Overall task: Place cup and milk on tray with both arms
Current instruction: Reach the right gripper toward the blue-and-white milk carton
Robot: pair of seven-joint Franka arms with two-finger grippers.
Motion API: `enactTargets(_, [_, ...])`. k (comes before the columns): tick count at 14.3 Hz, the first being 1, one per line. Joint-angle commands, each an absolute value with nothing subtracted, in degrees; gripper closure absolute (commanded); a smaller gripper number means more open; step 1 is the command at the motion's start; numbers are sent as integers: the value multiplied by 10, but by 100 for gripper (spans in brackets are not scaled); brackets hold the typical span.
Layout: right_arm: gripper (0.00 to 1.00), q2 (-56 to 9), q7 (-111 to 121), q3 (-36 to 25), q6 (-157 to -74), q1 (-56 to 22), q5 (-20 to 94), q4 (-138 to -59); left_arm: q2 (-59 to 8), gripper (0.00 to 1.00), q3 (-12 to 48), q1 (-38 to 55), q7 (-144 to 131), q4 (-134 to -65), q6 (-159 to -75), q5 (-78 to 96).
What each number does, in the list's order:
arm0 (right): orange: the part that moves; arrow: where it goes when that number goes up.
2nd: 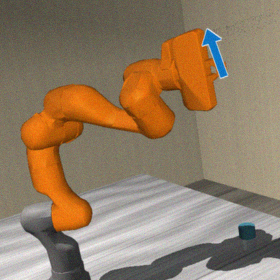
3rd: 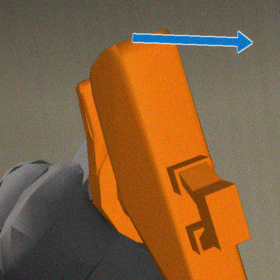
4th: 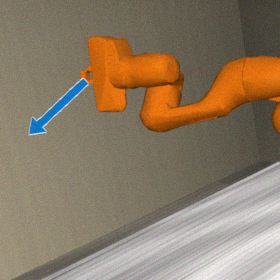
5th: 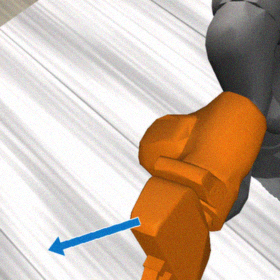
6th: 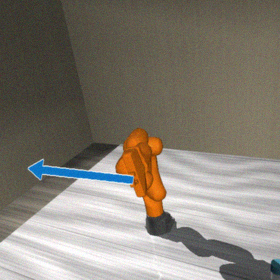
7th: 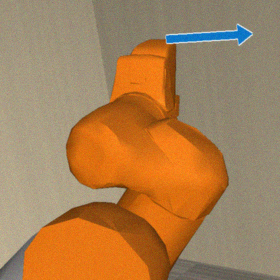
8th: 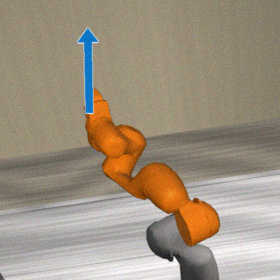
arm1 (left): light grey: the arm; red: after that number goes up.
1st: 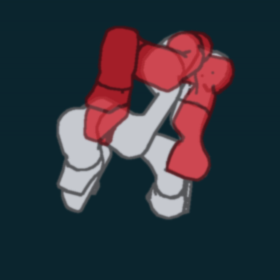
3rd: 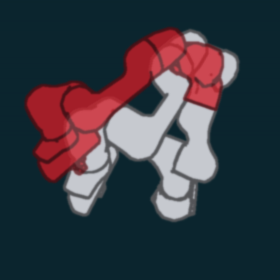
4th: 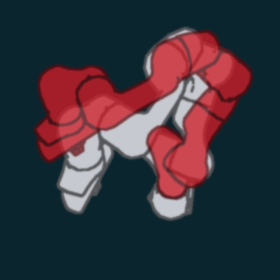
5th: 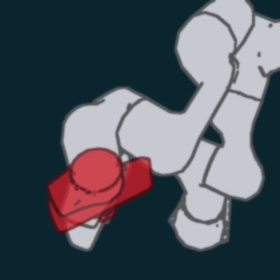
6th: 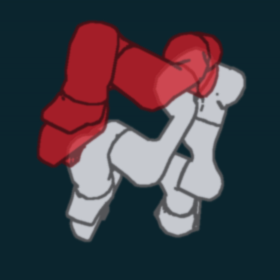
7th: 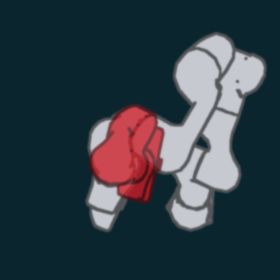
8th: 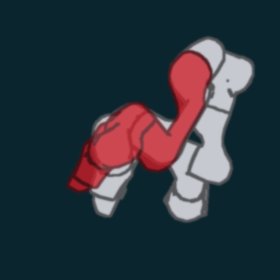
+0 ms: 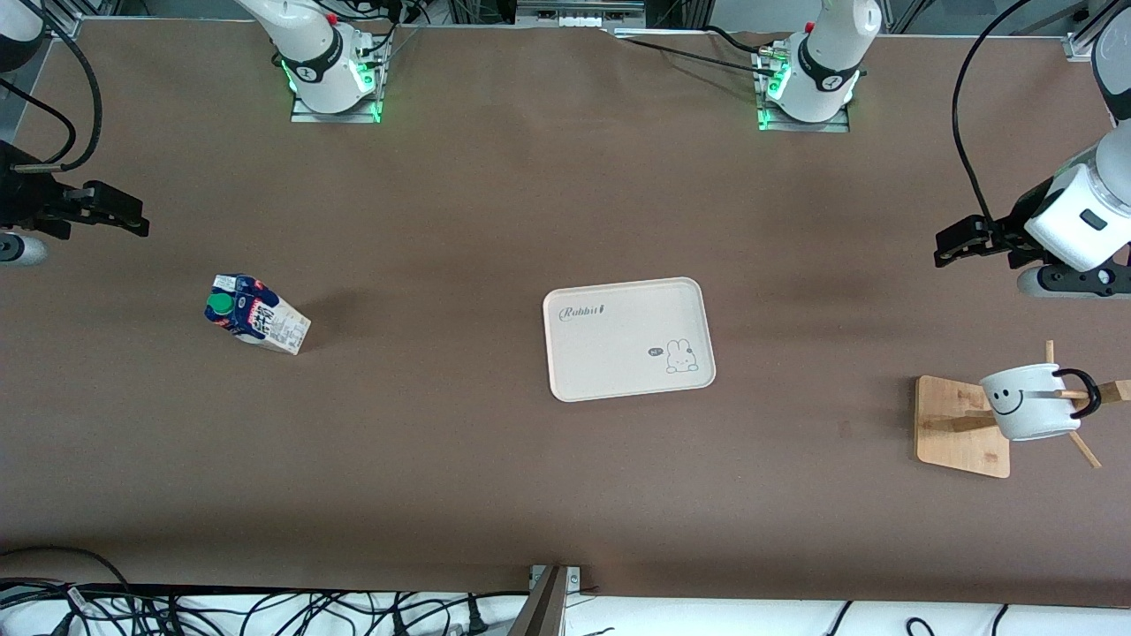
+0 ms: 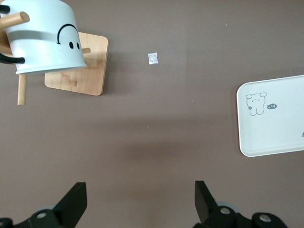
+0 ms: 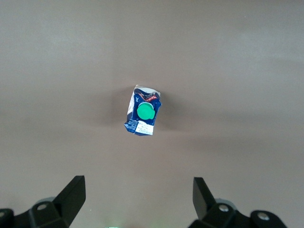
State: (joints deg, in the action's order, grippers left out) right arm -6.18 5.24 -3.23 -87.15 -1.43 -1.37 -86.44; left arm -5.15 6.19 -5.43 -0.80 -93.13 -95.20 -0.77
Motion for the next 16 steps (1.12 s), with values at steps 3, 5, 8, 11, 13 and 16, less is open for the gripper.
enactTargets(3, [0,-57,56,-34,-860,-18,-17,-851,-47,0,66,-56,-11,-934,-963,-13])
enactTargets(5, [0,-60,57,-34,-860,-18,-17,-851,-47,0,66,-57,-11,-935,-973,-13])
enactTargets(8, [0,-62,52,-34,-862,-18,-16,-851,-47,0,66,-57,-12,-936,-983,-6])
enactTargets(11, [0,-68,56,-34,-867,-18,-18,-851,-48,0,65,-57,-13,-936,-988,1])
enactTargets(13, [0,-76,57,-35,-867,-17,-24,-851,-49,0,63,-58,-14,-936,-994,1])
enactTargets(16, [0,-78,57,-37,-868,-18,-32,-851,-49,0,62,-58,-13,-936,-1005,0])
